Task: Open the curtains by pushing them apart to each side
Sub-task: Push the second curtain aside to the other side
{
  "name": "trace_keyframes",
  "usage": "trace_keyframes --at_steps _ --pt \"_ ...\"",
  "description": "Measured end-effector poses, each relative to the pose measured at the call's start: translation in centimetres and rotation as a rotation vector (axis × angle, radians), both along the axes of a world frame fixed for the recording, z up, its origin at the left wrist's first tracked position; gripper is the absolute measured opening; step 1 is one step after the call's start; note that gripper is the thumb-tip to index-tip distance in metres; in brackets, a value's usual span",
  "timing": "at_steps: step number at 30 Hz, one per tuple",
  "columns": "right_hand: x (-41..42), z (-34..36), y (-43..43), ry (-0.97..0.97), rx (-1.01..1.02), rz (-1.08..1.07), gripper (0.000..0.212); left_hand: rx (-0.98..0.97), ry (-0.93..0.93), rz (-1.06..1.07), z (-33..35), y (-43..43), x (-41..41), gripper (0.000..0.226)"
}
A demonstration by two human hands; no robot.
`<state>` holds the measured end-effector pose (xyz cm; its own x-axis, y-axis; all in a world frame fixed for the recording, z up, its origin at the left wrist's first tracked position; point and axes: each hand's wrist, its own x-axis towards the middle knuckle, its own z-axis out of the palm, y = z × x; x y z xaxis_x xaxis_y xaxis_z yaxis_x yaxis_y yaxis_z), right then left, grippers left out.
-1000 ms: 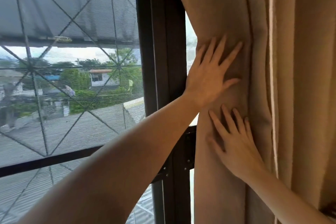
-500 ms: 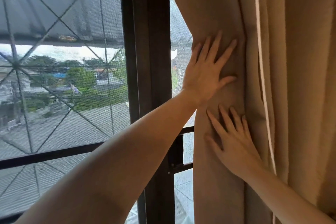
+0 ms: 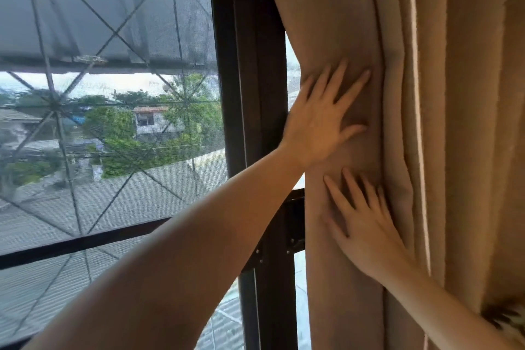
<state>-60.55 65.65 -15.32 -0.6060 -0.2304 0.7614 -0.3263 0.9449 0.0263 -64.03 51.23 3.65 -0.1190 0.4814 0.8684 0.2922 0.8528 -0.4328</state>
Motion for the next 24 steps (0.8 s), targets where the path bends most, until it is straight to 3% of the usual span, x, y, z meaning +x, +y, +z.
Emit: trace_keyframes --at_steps 5,18,24 --pt "3.6 -1.1 -2.9 -0.06 -0.024 -0.025 0.082 -0.021 -0.051 -0.002 -1.2 -2.6 2.9 0.087" --pt "14.3 -2.2 -8.8 -0.085 0.031 0.108 0.076 -0.017 0.016 0.148 -1.9 -9.4 14.5 0.086" --pt "19.1 -2.9 -11.2 -0.096 0.067 0.19 0.074 -0.026 -0.119 0.229 -3.1 -12.4 21.1 0.085"
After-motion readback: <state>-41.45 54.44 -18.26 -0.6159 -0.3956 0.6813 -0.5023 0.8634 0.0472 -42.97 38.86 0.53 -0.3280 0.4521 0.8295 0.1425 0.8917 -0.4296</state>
